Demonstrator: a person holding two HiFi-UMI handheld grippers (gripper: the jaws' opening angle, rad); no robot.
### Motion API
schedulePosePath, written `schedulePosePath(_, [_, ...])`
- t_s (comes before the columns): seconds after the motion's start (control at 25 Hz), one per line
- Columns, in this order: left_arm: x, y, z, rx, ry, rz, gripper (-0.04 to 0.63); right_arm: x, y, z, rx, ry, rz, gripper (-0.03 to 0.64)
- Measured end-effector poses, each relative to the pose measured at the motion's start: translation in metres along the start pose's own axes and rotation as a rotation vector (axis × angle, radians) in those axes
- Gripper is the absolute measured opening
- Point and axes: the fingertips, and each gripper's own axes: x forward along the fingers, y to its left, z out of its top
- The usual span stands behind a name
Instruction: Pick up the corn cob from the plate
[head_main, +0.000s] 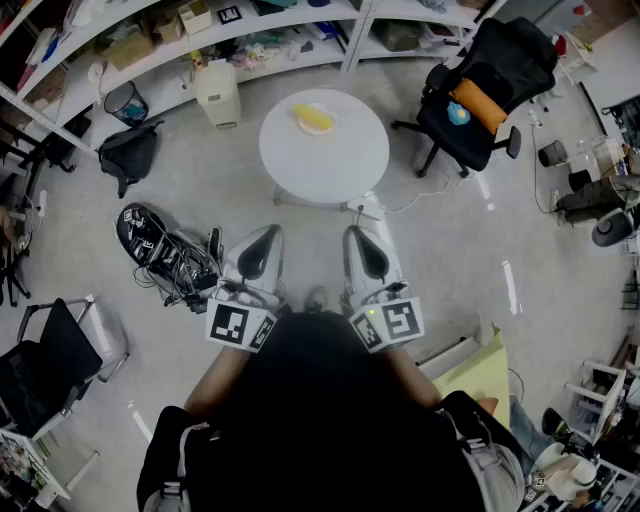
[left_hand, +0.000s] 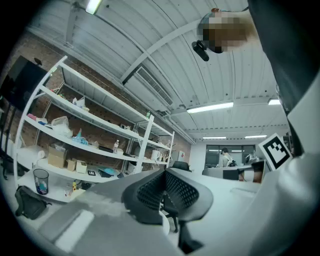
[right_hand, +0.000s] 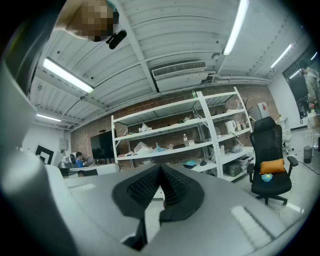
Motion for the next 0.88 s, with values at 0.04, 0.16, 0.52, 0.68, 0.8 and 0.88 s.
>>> schedulePosePath(0.04, [-0.001, 0.001, -0.001, -0.001, 0.001, 0.001, 0.002, 0.0, 0.001, -0.001, 0.0, 0.0, 0.0, 0.008])
schedulePosePath(0.16, [-0.004, 0.003, -0.001, -0.004, 0.001, 0.002, 0.002, 0.001, 0.004, -0.002, -0.002, 0.001, -0.001, 0.008])
schedulePosePath(0.52, [-0.006, 0.005, 0.002, -0.005, -0.003, -0.002, 0.002, 0.002, 0.008, -0.004, 0.001, 0.009, -0.007, 0.008])
schedulePosePath(0.68, [-0.009, 0.008, 0.002, -0.008, -0.003, -0.009, 0.002, 0.002, 0.009, -0.005, 0.011, 0.007, -0.018, 0.008])
schedulePosePath(0.8, [-0.008, 0.013, 0.004, -0.014, -0.003, -0.016, 0.002, 0.005, 0.008, -0.004, 0.025, -0.002, -0.037, 0.009])
schedulePosePath(0.88, [-0.007, 0.017, 0.004, -0.017, -0.002, -0.02, 0.002, 0.008, 0.009, -0.003, 0.024, -0.005, -0.046, 0.009])
